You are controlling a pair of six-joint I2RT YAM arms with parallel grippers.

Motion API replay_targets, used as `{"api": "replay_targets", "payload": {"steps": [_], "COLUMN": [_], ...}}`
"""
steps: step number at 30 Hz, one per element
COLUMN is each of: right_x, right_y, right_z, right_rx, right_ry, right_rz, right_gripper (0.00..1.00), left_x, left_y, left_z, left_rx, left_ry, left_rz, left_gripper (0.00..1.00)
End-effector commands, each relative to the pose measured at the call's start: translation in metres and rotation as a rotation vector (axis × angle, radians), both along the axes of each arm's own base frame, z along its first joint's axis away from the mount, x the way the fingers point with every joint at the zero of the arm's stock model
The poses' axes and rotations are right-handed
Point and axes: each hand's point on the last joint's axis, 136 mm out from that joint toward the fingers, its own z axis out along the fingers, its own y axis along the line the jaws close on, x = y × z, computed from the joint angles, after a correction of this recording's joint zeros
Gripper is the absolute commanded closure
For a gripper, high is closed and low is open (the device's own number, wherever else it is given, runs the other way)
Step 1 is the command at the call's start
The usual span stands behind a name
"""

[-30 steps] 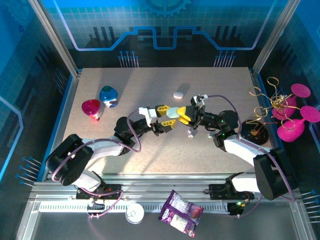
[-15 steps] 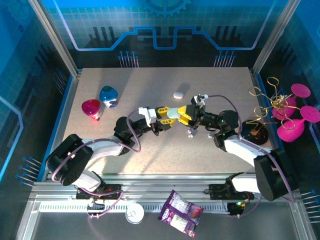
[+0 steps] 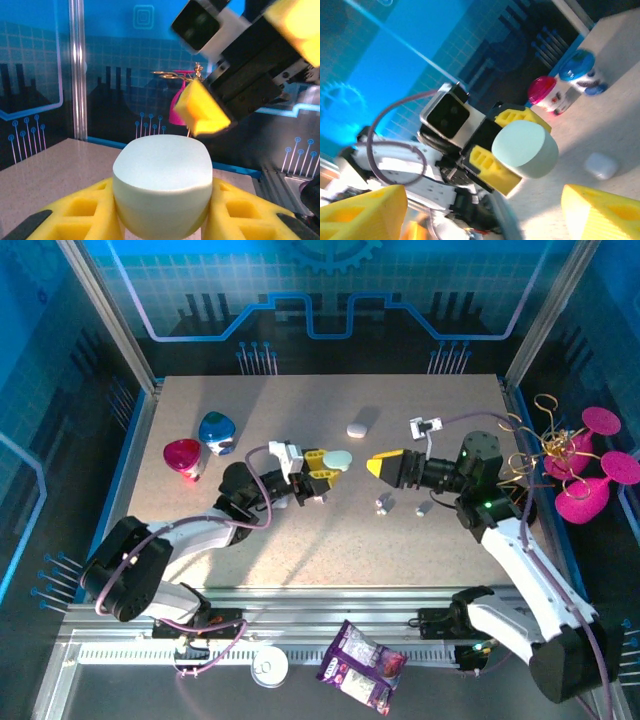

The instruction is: Insert the wireless bluetooth earbuds into the charging case

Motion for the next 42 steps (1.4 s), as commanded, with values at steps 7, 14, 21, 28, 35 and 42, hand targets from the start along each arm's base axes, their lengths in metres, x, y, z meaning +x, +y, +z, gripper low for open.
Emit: {"api": "replay_targets", "payload": {"steps": [7, 14, 21, 28, 35, 42], "right_x": [-0.032, -0.028, -0.006, 0.02, 0.023, 0.026], "right_y": [0.005, 0.035, 0.052, 0.043, 0.037, 0.027], "right_z": [-0.018, -0.028, -0.041, -0.045, -0.037, -0.033], "right_rx": [-0.416, -0.5, -0.516, -0.525, -0.469, -0.398], "right_ry": [-0.417, -0.472, -0.442, -0.351, -0.316, -0.252], "right_rz": [0.088, 0.206, 0.211, 0.126, 0.102, 0.084], "right_gripper": [0.18, 0.17, 0.19, 0.24, 0.26, 0.27], "left_x": [-0.034, -0.045, -0.052, -0.056, -0.056, -0.056], "left_y": [-0.006, -0.007, -0.007, -0.006, -0.006, -0.008], "left_z": [0.004, 0.012, 0.016, 0.007, 0.0, -0.009], "left_rx": [0.035, 0.021, -0.024, -0.005, 0.018, 0.042], "left_ry": [0.068, 0.049, 0.05, 0.032, 0.027, 0.035], "left_rz": [-0.219, -0.284, -0.334, -0.336, -0.334, -0.34], "left_gripper": [0.78, 0.78, 0.78, 0.78, 0.77, 0.77]}}
